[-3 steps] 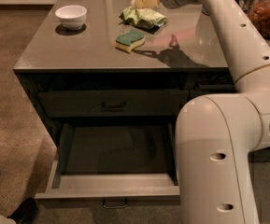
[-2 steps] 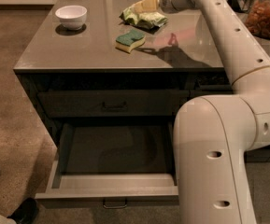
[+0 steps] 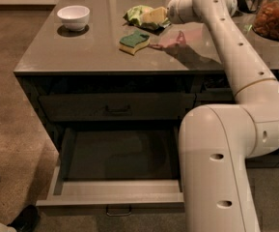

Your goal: Place green jalapeno chip bag into middle drawer

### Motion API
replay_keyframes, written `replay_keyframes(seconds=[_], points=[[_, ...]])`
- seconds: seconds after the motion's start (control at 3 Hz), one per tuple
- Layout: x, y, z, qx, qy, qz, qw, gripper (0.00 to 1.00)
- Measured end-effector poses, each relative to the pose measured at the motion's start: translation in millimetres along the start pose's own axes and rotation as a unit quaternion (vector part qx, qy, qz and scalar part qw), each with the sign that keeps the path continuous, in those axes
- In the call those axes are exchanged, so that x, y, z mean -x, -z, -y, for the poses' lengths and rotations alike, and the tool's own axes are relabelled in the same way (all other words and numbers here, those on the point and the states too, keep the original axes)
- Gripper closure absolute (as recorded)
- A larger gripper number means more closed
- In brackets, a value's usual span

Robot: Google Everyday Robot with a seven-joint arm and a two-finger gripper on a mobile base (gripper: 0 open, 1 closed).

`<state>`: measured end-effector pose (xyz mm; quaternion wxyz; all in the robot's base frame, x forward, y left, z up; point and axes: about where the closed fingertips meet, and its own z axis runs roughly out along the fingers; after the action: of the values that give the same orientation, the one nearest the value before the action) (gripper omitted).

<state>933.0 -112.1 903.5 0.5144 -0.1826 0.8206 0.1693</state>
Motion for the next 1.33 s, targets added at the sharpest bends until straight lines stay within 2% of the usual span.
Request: replay_keyframes(seconds=[0.33,0.67,1.33], points=[[-3,-8,10,-0.005,0.01,0.014,0.9998,0.0],[-2,-17,11,-0.003,0.02,0.024,0.9995,0.0],[-16,-41,11,-0.011,0.03,0.013,0.9994,0.0]])
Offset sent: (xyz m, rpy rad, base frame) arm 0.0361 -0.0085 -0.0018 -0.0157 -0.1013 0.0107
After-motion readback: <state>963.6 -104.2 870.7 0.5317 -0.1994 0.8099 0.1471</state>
